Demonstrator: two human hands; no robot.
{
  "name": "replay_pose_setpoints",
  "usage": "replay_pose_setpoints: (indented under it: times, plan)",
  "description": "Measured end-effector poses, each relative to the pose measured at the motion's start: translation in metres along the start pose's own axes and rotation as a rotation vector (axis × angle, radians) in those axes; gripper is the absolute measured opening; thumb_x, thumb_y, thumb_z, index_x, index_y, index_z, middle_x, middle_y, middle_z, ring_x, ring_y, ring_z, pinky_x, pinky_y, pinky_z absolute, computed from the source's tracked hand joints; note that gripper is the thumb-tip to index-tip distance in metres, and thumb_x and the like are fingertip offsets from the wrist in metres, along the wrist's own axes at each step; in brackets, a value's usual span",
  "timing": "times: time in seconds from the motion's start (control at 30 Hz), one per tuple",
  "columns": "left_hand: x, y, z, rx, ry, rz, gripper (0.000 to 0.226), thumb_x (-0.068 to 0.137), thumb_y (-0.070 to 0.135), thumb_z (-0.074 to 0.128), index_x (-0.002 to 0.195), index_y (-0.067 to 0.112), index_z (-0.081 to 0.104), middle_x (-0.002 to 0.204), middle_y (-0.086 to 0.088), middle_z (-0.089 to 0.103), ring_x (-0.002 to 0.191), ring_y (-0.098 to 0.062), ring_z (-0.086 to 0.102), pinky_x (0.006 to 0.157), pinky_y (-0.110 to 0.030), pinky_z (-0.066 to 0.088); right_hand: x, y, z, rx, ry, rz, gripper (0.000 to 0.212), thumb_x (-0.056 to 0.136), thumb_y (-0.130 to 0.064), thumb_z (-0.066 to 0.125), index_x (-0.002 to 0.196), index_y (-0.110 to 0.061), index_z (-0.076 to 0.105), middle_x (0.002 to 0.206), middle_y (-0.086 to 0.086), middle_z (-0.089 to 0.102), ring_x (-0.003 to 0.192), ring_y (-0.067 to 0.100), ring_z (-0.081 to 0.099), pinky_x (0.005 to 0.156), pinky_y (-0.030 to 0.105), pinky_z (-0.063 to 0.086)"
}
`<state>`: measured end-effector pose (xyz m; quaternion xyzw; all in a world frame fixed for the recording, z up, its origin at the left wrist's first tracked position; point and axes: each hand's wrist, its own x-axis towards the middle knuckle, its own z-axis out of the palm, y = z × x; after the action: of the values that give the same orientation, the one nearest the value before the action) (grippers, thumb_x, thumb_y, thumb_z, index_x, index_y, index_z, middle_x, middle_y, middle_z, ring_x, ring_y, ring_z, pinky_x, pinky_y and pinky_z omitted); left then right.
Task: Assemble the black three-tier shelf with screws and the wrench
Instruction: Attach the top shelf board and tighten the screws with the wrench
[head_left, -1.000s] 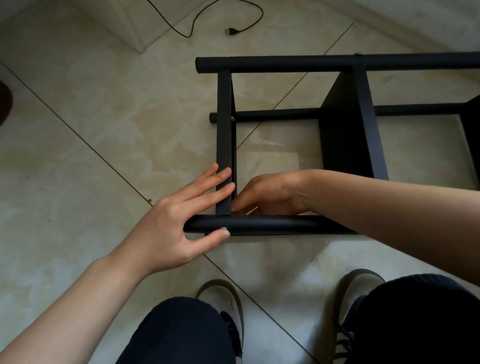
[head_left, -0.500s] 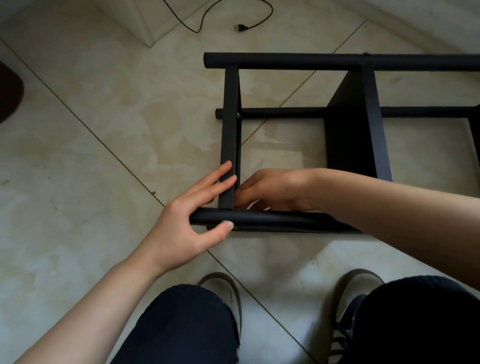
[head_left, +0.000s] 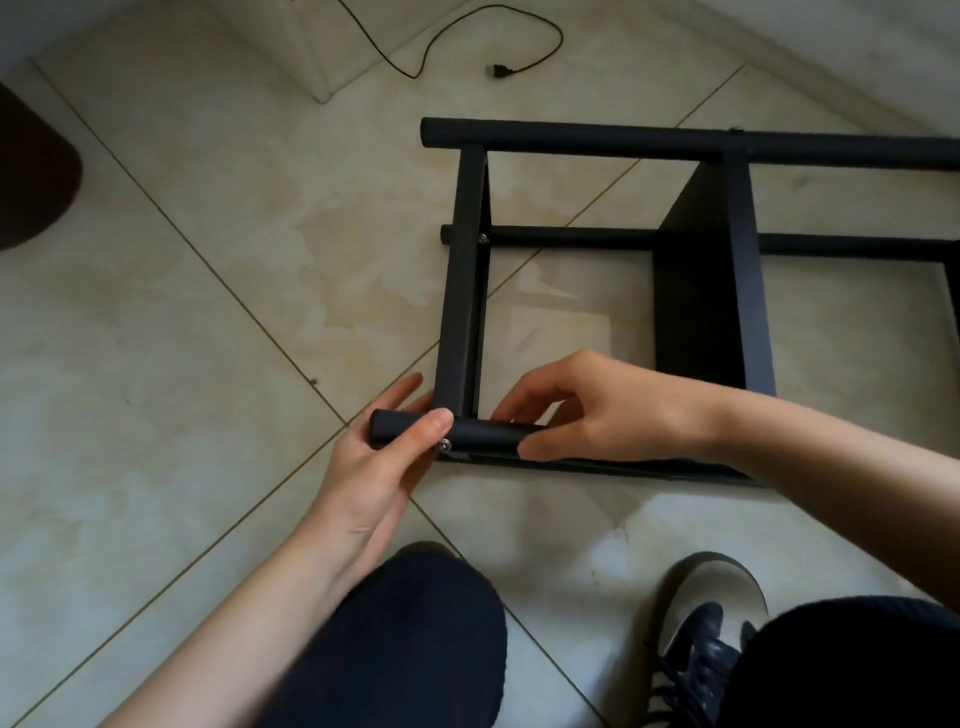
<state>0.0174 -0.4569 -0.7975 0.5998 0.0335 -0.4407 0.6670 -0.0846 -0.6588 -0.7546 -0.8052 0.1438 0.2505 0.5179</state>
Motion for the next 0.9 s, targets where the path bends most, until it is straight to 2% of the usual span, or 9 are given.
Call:
replay_pose_setpoints:
  times: [0.1, 0.23, 0.3, 0.43, 0.63, 0.77, 0.83, 0.9]
  plan:
    - [-0.004, -0.007, 0.006, -0.090, -0.020, -0.064, 0.058, 0.078, 0.020, 0.073, 0.132, 0.004, 0.060, 0.123, -0.018, 0.070, 0.117, -0.024, 0.067, 0.102, -0.031, 0.051, -0.009, 0.002, 0.003, -0.132, 0.072, -0.039, 0.031, 0.089, -0.029, 0.068, 0.118, -0.038, 0.063, 0.105, -0.021, 0.065, 0.090, -0.004, 0.064, 0.079, 0.012, 0.054]
    - [-0.007, -0.011, 0.010, -0.118, 0.019, -0.057, 0.056, 0.079, 0.029, 0.069, 0.128, 0.004, 0.063, 0.120, -0.011, 0.072, 0.116, -0.019, 0.067, 0.096, -0.025, 0.050, -0.018, 0.003, 0.009, -0.224, 0.074, -0.029, 0.040, 0.094, -0.026, 0.064, 0.129, -0.042, 0.054, 0.113, -0.021, 0.061, 0.091, -0.006, 0.060, 0.076, 0.007, 0.047]
    - [-0.007, -0.011, 0.012, -0.090, 0.038, -0.051, 0.059, 0.076, 0.032, 0.070, 0.128, 0.005, 0.063, 0.117, -0.009, 0.074, 0.113, -0.016, 0.068, 0.094, -0.023, 0.052, -0.019, 0.002, 0.011, -0.240, 0.077, -0.030, 0.042, 0.095, -0.022, 0.062, 0.132, -0.040, 0.052, 0.117, -0.018, 0.061, 0.091, -0.004, 0.058, 0.081, 0.011, 0.046]
    - [-0.008, -0.007, 0.015, -0.079, 0.043, -0.053, 0.065, 0.074, 0.033, 0.071, 0.133, 0.007, 0.061, 0.122, -0.008, 0.072, 0.118, -0.016, 0.066, 0.105, -0.029, 0.044, -0.022, -0.005, 0.010, -0.246, 0.106, -0.053, 0.042, 0.096, -0.016, 0.060, 0.134, -0.033, 0.055, 0.121, -0.013, 0.064, 0.102, 0.003, 0.059, 0.092, 0.019, 0.049]
    - [-0.010, 0.001, 0.020, -0.067, 0.054, -0.052, 0.054, 0.077, 0.031, 0.069, 0.126, 0.009, 0.064, 0.114, -0.006, 0.075, 0.106, -0.012, 0.071, 0.088, -0.022, 0.050, -0.027, -0.012, 0.005, -0.246, 0.117, -0.052, 0.043, 0.095, -0.013, 0.060, 0.136, -0.027, 0.056, 0.126, -0.008, 0.064, 0.105, 0.007, 0.060, 0.099, 0.028, 0.050]
    - [-0.014, 0.004, 0.020, -0.059, 0.070, -0.069, 0.059, 0.074, 0.033, 0.072, 0.127, 0.008, 0.064, 0.115, -0.007, 0.075, 0.109, -0.015, 0.070, 0.091, -0.025, 0.048, -0.029, -0.015, 0.005, -0.259, 0.124, -0.033, 0.043, 0.094, -0.011, 0.060, 0.135, -0.026, 0.057, 0.126, -0.006, 0.064, 0.109, 0.010, 0.060, 0.100, 0.030, 0.050]
    - [-0.017, 0.007, 0.022, -0.041, 0.073, -0.082, 0.060, 0.071, 0.035, 0.074, 0.124, 0.008, 0.066, 0.114, -0.008, 0.075, 0.108, -0.015, 0.070, 0.089, -0.025, 0.050, -0.030, -0.015, 0.005, -0.277, 0.129, -0.015, 0.042, 0.094, -0.012, 0.061, 0.133, -0.027, 0.057, 0.123, -0.006, 0.065, 0.110, 0.011, 0.060, 0.098, 0.030, 0.050]
    - [-0.019, 0.012, 0.023, -0.012, 0.081, -0.089, 0.053, 0.071, 0.036, 0.075, 0.116, 0.008, 0.068, 0.107, -0.007, 0.077, 0.101, -0.013, 0.073, 0.079, -0.020, 0.054, -0.029, -0.017, 0.005, -0.297, 0.143, 0.014, 0.040, 0.094, -0.014, 0.061, 0.131, -0.028, 0.057, 0.121, -0.004, 0.067, 0.106, 0.011, 0.061, 0.091, 0.026, 0.051]
